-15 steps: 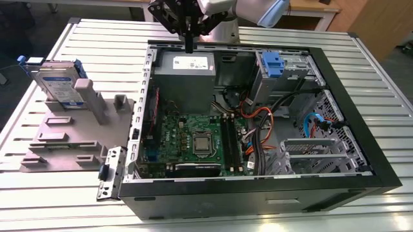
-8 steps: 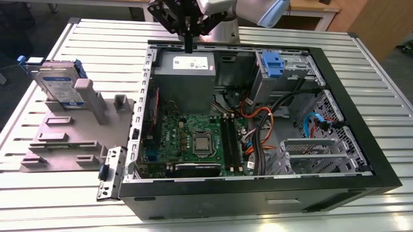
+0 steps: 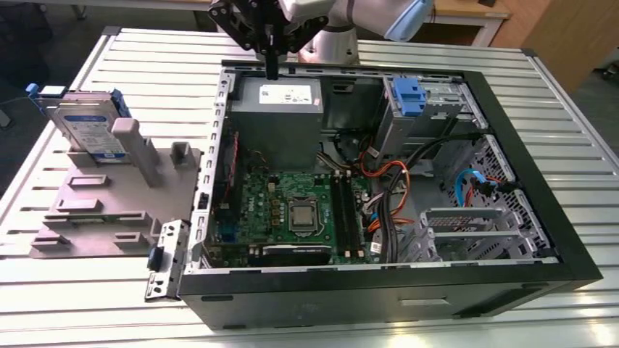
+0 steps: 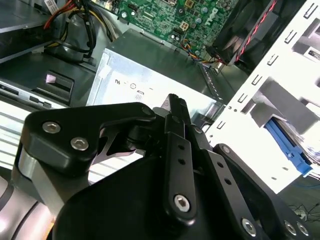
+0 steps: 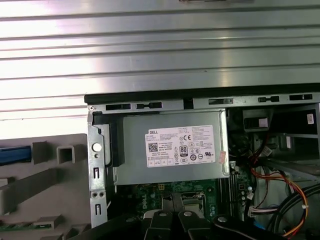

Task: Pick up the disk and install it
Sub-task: 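Reach for the disk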

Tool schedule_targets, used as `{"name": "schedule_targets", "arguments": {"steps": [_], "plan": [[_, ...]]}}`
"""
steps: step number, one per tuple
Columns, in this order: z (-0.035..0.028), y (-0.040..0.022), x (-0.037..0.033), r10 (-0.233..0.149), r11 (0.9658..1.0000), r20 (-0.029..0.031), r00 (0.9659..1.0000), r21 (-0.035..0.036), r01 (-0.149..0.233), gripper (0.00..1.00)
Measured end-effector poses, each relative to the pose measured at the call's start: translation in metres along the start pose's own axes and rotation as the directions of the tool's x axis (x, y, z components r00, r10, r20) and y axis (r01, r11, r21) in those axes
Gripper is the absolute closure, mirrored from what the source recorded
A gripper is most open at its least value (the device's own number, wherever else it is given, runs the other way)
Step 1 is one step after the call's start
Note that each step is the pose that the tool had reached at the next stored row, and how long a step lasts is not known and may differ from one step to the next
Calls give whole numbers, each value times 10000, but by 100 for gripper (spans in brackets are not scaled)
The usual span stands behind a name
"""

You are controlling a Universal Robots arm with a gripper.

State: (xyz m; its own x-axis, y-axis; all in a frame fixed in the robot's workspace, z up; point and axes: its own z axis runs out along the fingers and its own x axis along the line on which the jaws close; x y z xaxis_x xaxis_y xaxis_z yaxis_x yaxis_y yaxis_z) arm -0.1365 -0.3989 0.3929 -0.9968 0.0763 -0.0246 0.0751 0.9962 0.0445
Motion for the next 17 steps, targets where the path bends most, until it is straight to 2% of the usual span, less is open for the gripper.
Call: {"name": "schedule_targets", "arguments": {"steps": [10, 17], "plan": [[-1, -1, 6, 0, 10000, -1, 10000, 1, 0, 89], [-2, -7, 87, -1, 10000, 1, 10000, 1, 1, 89]]}}
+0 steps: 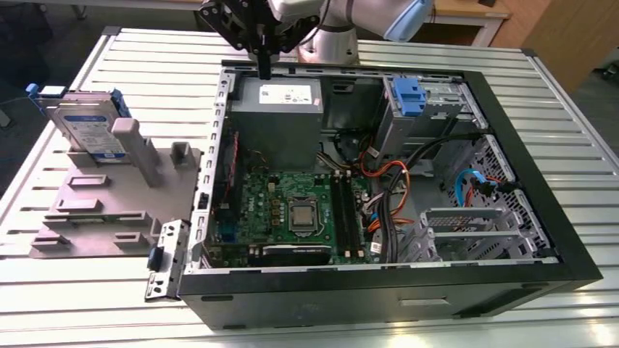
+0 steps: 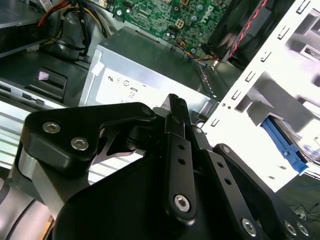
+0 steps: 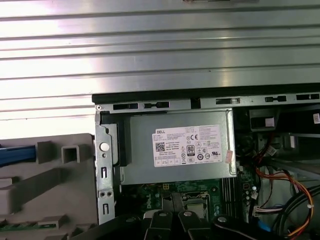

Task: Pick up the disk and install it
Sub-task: 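Reach for the disk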

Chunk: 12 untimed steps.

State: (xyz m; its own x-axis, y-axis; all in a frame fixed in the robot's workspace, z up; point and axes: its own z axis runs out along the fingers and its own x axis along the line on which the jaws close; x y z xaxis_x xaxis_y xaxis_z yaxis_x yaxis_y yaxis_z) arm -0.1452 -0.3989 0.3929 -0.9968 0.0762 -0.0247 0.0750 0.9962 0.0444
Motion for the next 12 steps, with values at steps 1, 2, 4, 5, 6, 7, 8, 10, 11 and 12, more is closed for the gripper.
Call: {"name": "schedule_targets", "arguments": {"steps": [1, 2, 4, 5, 6, 7, 8, 10, 11, 12], "plan": [[0, -1, 16, 0, 10000, 0, 10000, 0, 0, 89], [0, -3, 33, 1, 10000, 2, 10000, 0, -1, 89], [-1, -5, 66, 1, 10000, 5, 10000, 0, -1, 89], [-1, -6, 84, 1, 10000, 7, 10000, -1, -1, 89], [-1, -8, 101, 1, 10000, 9, 10000, -1, -1, 89], [-1, -9, 120, 0, 10000, 12, 10000, -1, 0, 89], [-1, -11, 137, 0, 10000, 13, 10000, -1, 0, 89], [-2, -13, 173, -1, 10000, 16, 10000, -2, 1, 89], [-2, -15, 195, -1, 10000, 19, 10000, -2, 1, 89], [-2, -16, 215, 0, 10000, 21, 10000, -2, 0, 89]]}}
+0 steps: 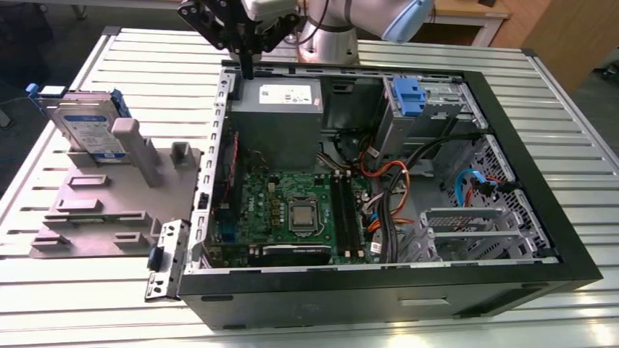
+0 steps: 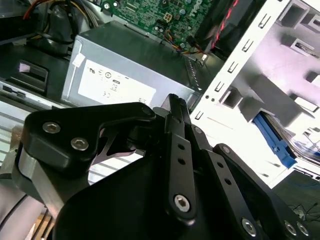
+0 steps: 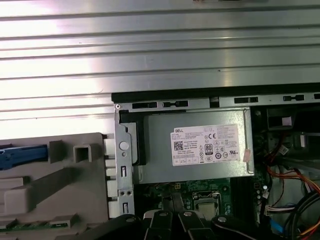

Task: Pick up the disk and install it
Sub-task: 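Reach for the disk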

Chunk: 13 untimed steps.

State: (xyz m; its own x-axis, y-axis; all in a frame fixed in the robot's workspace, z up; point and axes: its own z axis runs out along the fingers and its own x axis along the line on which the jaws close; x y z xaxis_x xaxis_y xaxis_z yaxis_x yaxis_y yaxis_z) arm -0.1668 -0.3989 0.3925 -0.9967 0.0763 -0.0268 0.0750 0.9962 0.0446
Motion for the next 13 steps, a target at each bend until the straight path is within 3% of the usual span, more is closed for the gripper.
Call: {"name": "schedule_targets", "arguments": {"steps": [13], "plan": [[-3, -20, 263, -1, 10000, 21, 10000, -1, 1, 89]]}}
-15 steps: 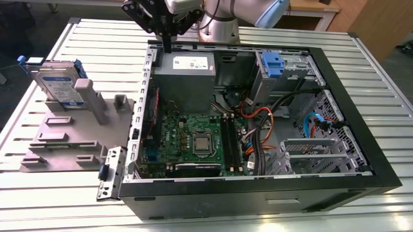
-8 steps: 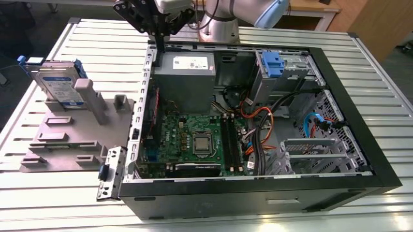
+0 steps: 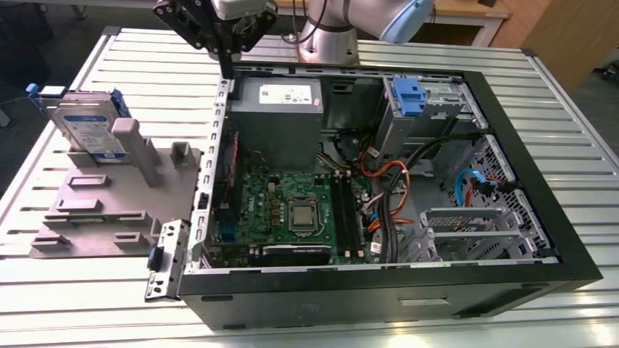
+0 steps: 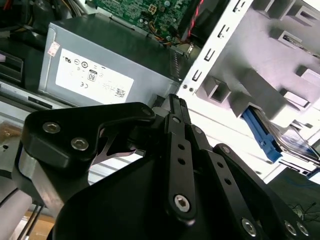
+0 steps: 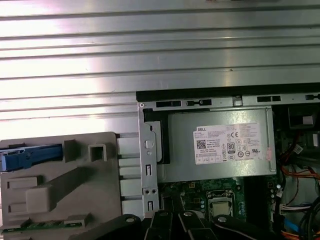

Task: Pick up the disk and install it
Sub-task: 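Reach for the disk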

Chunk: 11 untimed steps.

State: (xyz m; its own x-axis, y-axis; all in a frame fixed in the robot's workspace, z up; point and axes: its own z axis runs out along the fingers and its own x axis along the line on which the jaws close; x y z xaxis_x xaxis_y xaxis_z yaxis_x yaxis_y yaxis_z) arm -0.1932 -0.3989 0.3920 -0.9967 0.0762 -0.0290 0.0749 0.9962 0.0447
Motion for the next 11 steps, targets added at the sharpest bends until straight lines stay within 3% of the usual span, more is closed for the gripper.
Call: {"name": "schedule_targets", "arguments": {"steps": [11], "plan": [[1, -16, 202, -1, 10000, 4, 10000, -1, 1, 89]]}}
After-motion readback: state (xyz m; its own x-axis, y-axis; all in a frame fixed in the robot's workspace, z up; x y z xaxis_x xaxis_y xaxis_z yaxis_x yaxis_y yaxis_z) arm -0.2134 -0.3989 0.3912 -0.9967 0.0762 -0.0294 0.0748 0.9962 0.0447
